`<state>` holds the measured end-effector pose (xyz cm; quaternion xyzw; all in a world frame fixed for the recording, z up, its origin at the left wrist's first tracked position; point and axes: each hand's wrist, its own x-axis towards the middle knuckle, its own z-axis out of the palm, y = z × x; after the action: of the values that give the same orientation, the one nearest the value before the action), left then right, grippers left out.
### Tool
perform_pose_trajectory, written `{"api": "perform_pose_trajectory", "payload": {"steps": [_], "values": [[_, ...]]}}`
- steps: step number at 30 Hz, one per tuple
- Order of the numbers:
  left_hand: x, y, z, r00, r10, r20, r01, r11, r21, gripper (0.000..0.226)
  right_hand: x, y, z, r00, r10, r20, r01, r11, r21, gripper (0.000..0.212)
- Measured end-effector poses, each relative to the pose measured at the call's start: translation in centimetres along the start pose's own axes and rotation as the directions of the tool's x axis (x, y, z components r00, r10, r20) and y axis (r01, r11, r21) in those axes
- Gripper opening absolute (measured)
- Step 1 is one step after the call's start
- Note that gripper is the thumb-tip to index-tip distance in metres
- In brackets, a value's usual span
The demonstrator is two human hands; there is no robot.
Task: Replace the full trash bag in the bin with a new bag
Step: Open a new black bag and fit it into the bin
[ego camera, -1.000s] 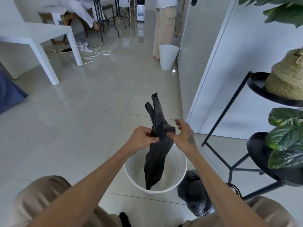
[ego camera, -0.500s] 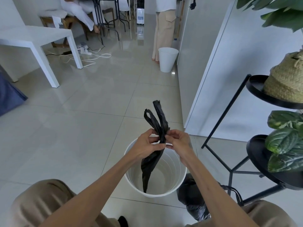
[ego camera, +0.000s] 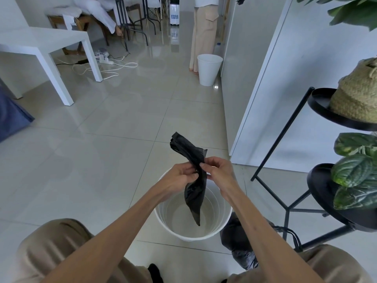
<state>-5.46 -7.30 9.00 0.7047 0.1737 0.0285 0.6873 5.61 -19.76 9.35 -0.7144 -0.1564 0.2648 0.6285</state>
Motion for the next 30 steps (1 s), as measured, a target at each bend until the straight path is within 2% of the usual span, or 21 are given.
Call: {"api": "perform_pose_trajectory", "payload": {"steps": [4, 8, 10, 12, 16, 18, 21, 23, 25, 27, 30], "values": [[0.1, -0.1, 0.1, 0.993, 0.016, -0.114, -0.024, 0.997, -0.076, 0.031, -0.1, 0.0, 0.0, 0.997, 0.046, 0.070, -0.054, 0.991, 0.123, 0.011], [1.0, -0.8, 0.1, 0.936, -0.016, -0.351, 0.007, 1.000, -0.027, 0.018, -0.3, 0.3, -0.1, 0.979, 0.102, 0.177, -0.125, 0.984, 0.124, 0.014], [1.4, -1.3, -0.5, 0.891, -0.064, -0.450, 0.054, 0.998, -0.034, 0.017, 0.0, 0.4, -0.9, 0.982, 0.122, 0.145, -0.140, 0.982, 0.126, 0.013], [1.2, -1.7, -1.5, 0.850, -0.112, -0.515, 0.085, 0.993, -0.077, 0.022, 0.6, 0.2, -2.2, 0.990, 0.129, 0.058, -0.132, 0.990, 0.047, 0.012], [0.4, -2.2, -3.0, 0.843, -0.118, -0.524, 0.038, 0.986, -0.162, 0.027, 2.1, -0.7, -4.3, 0.992, 0.050, -0.115, -0.079, 0.960, -0.269, 0.013], [-0.1, -2.0, -3.0, 0.832, -0.108, -0.545, 0.006, 0.983, -0.185, 0.026, 2.8, -1.3, -4.7, 0.988, 0.015, -0.153, -0.064, 0.946, -0.318, 0.016], [-0.4, -2.4, -2.7, 0.812, -0.083, -0.578, -0.018, 0.986, -0.166, 0.016, 3.1, -1.2, -4.4, 0.982, 0.056, -0.180, -0.093, 0.975, -0.200, 0.022], [-0.6, -2.7, -2.4, 0.806, -0.065, -0.588, 0.004, 0.994, -0.105, 0.015, 2.7, -0.4, -3.8, 0.979, 0.123, -0.160, -0.139, 0.986, -0.092, 0.016], [-0.8, -2.7, -2.0, 0.797, -0.055, -0.602, 0.009, 0.997, -0.079, 0.030, 2.1, 0.6, -3.4, 0.980, 0.182, -0.085, -0.181, 0.983, 0.030, 0.014], [-1.2, -2.3, -1.7, 0.832, -0.036, -0.553, -0.020, 0.995, -0.095, 0.049, 1.7, 1.1, -3.4, 0.978, 0.208, 0.028, -0.210, 0.970, 0.126, 0.029], [-1.5, -1.7, -2.5, 0.957, -0.063, -0.283, 0.055, 0.998, -0.038, 0.086, 1.8, 1.2, -4.1, 0.963, 0.207, 0.171, -0.218, 0.975, 0.049, 0.067]]}}
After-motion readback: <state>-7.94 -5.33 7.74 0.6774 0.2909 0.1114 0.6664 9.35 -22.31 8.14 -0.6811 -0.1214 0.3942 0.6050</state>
